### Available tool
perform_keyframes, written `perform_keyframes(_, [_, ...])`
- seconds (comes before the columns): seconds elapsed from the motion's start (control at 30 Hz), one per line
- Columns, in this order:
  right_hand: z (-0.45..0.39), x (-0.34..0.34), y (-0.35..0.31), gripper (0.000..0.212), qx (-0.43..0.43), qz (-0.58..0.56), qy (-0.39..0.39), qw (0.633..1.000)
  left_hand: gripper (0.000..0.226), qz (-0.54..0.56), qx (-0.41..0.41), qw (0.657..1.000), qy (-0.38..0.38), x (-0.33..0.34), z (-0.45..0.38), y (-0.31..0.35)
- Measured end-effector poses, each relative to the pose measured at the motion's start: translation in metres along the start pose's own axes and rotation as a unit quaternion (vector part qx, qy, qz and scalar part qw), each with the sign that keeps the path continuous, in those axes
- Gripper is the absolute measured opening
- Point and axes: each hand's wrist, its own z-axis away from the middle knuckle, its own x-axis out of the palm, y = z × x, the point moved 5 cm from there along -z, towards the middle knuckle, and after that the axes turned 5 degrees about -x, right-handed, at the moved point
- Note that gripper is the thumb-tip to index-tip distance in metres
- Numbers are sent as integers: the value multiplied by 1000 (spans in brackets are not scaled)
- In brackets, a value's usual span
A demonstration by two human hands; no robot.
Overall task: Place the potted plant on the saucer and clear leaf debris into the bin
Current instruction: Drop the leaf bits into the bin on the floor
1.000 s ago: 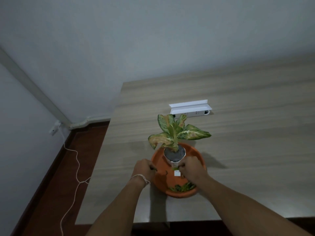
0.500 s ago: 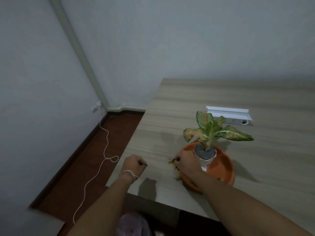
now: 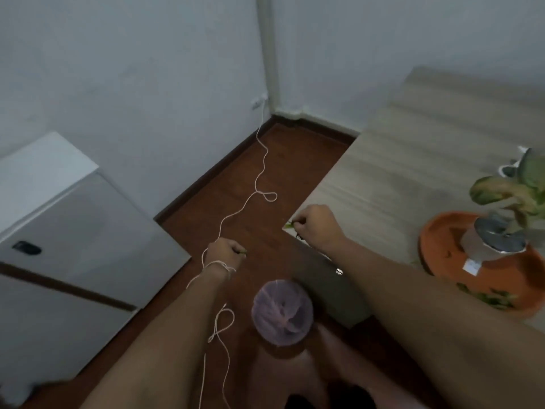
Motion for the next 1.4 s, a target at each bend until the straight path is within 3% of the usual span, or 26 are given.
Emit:
perform_keyframes(0.13, [-1, 69, -6, 16, -16, -26, -57, 998, 12, 62, -89, 994, 0, 29, -5, -55])
perform_keyframes(0.33, [16, 167, 45, 14, -2, -19, -160, 987, 14, 117, -154, 981, -17, 95, -15, -95])
perform_keyframes(0.6, [37, 260, 121, 23, 48, 14, -205, 977, 15, 90, -148, 984, -50, 164, -33, -134])
perform_keyframes(0.8, [35, 284, 124, 42, 39, -8, -199, 979, 14, 67, -120, 988, -66, 189, -42, -138])
perform_keyframes(1.13, [47, 288, 131, 46, 51, -26, -206, 977, 25, 5, -84, 991, -103, 208, -43, -134])
perform_keyframes(1.4, [51, 293, 146, 23, 90, -42, -196, 976, 32, 12, -103, 989, -102, 207, -38, -123])
